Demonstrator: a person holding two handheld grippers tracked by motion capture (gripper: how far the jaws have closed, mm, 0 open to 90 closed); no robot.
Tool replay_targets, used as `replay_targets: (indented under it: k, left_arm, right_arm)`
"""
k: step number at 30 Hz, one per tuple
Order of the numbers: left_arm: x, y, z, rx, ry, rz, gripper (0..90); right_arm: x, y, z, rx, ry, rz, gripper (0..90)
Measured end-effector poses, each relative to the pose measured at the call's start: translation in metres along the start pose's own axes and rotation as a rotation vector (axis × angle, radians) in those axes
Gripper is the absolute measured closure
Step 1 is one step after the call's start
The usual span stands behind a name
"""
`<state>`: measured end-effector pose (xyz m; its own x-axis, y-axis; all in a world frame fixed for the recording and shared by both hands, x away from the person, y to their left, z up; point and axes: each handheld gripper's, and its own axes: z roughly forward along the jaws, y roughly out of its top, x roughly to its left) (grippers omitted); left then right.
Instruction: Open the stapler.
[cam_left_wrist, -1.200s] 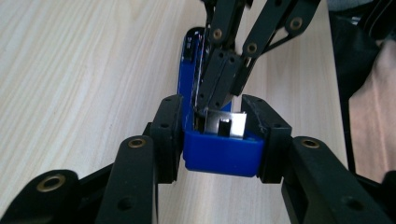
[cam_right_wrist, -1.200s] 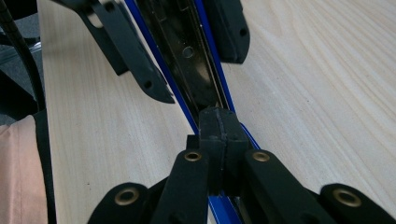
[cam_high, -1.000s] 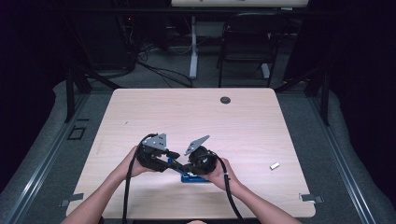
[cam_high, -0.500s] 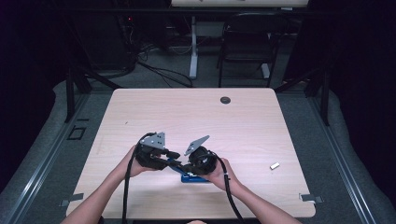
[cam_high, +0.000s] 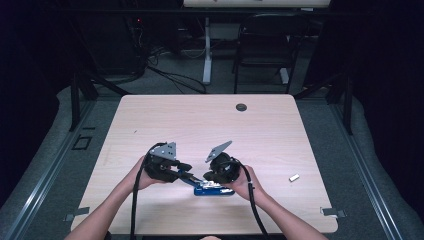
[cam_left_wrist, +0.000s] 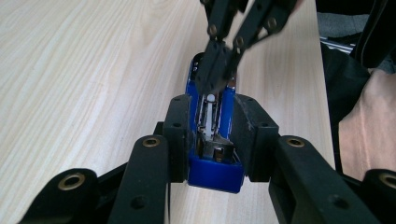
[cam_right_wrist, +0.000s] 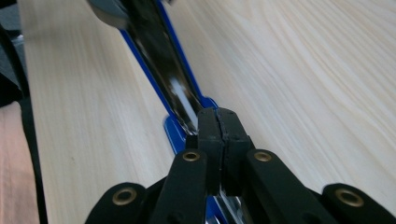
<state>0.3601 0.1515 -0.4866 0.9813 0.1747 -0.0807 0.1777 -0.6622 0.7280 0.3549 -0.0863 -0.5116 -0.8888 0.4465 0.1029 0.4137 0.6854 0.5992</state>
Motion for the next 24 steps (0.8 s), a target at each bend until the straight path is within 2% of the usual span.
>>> replay_targets:
  k: [2, 6, 8, 12, 16, 17, 21, 24]
  left_arm:
    - [0.0, 0.0, 0.0, 0.001, 0.0, 0.001, 68.4]
    - [0.0, 0.0, 0.0, 0.005, 0.002, 0.002, 68.5]
    - [0.0, -0.001, 0.001, 0.02, 0.012, 0.009, 68.9]
    - [0.0, -0.001, 0.001, 0.017, 0.011, 0.007, 68.9]
    - [0.001, -0.003, 0.0, 0.036, 0.01, 0.009, 69.0]
    - [0.002, -0.004, 0.0, 0.037, 0.008, 0.007, 71.1]
    - [0.003, -0.006, -0.001, 0.032, 0.001, -0.005, 71.3]
    - [0.003, -0.008, 0.0, 0.026, -0.006, -0.01, 71.3]
  right_arm:
    - [-0.006, -0.004, -0.006, 0.026, -0.012, 0.001, 89.4]
    - [-0.016, -0.017, -0.012, 0.062, -0.011, 0.035, 89.3]
    - [-0.018, -0.024, -0.014, 0.092, -0.015, 0.033, 89.1]
    - [-0.022, -0.03, -0.014, 0.131, -0.017, 0.041, 88.9]
    - [-0.023, -0.031, -0.011, 0.176, -0.028, 0.017, 89.0]
    - [-0.023, -0.032, -0.01, 0.161, -0.019, 0.031, 89.1]
    - [-0.022, -0.03, -0.01, 0.177, -0.027, 0.019, 89.1]
    - [-0.023, -0.031, -0.009, 0.166, -0.018, 0.03, 89.2]
